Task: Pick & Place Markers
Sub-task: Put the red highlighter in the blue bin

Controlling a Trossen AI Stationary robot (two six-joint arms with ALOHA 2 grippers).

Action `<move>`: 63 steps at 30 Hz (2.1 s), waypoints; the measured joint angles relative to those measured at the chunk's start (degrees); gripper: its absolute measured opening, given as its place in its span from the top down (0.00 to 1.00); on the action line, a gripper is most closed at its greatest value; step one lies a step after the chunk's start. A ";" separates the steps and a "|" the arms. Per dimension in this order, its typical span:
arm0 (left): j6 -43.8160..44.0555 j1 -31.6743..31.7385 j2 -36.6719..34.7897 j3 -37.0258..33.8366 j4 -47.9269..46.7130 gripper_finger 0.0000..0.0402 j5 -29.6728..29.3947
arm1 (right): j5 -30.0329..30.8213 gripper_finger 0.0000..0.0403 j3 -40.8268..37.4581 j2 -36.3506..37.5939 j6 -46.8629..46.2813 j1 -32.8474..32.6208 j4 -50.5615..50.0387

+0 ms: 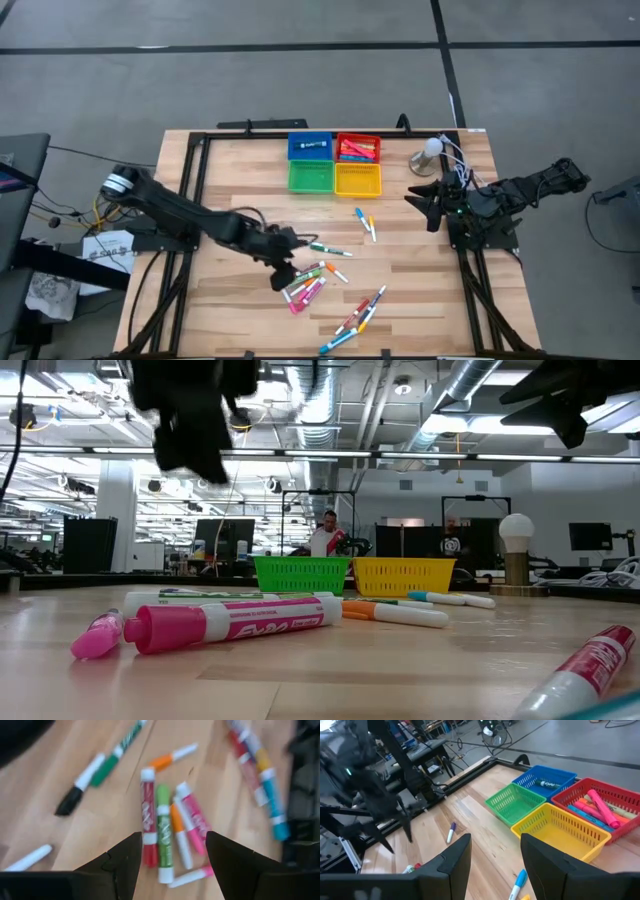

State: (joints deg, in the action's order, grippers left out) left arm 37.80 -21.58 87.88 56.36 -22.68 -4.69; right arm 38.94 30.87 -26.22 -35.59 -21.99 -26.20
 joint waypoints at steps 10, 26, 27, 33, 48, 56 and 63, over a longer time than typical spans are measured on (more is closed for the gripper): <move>-0.46 -0.21 12.40 0.04 6.01 0.45 6.66 | -1.84 0.60 0.00 -0.01 0.00 0.00 -0.04; 1.88 1.25 12.66 0.26 6.33 0.45 -0.40 | -1.66 0.60 0.00 0.00 0.02 0.00 -0.08; 1.93 1.51 12.78 0.26 6.62 0.45 -0.12 | -1.66 0.60 0.00 -0.02 0.02 0.00 -0.09; 1.97 2.49 13.22 0.22 6.54 0.45 0.27 | -1.64 0.60 0.00 0.00 0.02 0.01 -0.08; 3.22 3.59 15.75 0.37 7.02 0.45 0.58 | -1.64 0.60 0.00 -0.01 0.11 0.01 -0.55; 2.58 4.46 15.75 0.37 7.08 0.45 -0.24 | -1.62 0.60 -0.02 -0.02 0.13 0.01 -1.09; 1.71 4.50 15.75 0.37 4.56 0.45 -1.46 | -1.62 0.60 -0.02 -0.02 0.11 0.01 -1.22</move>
State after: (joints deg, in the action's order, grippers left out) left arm 39.51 -17.08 103.63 56.73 -18.12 -6.15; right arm 37.32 30.85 -26.23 -35.48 -21.98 -27.42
